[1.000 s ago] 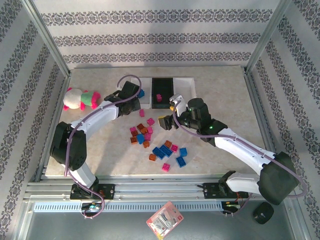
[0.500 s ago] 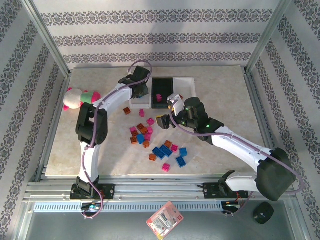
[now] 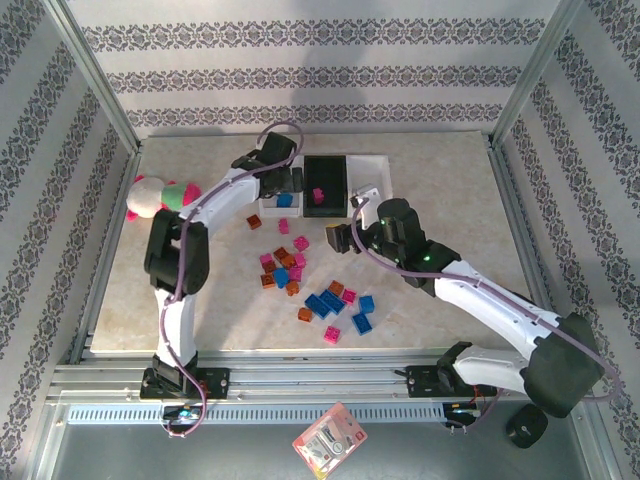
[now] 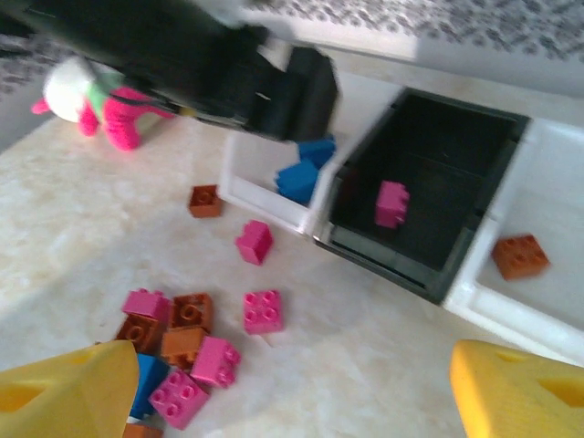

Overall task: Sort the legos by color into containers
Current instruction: Pick up the lego from the bottom-center of the table.

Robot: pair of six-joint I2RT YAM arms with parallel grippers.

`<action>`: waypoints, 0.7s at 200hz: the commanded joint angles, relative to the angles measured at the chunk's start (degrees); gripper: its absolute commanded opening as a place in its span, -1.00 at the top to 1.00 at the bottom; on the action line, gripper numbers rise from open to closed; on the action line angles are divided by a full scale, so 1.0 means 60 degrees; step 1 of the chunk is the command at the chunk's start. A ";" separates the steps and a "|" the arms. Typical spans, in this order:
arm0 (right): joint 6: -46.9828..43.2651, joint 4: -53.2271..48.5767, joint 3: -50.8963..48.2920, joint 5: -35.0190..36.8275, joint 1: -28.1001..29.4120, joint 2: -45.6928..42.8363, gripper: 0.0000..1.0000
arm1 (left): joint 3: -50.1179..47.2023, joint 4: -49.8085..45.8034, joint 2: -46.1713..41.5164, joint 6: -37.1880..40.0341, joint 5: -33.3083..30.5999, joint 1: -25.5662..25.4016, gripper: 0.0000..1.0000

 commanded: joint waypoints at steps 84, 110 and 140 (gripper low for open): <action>0.4147 -0.5647 -0.0973 0.1455 0.1227 -0.0787 -0.71 | -0.6587 0.3296 -0.6170 0.1643 -0.0684 -0.2290 -0.99; 0.5084 -0.5905 -0.1477 0.1155 0.1551 -0.0540 -0.55 | -0.7325 0.3065 -0.6702 0.1114 -0.0957 -0.2659 -0.99; 0.5347 -0.5603 -0.1642 0.0845 0.1587 0.0033 -0.39 | -0.7656 0.2964 -0.6759 0.0640 -0.0902 -0.2766 -0.99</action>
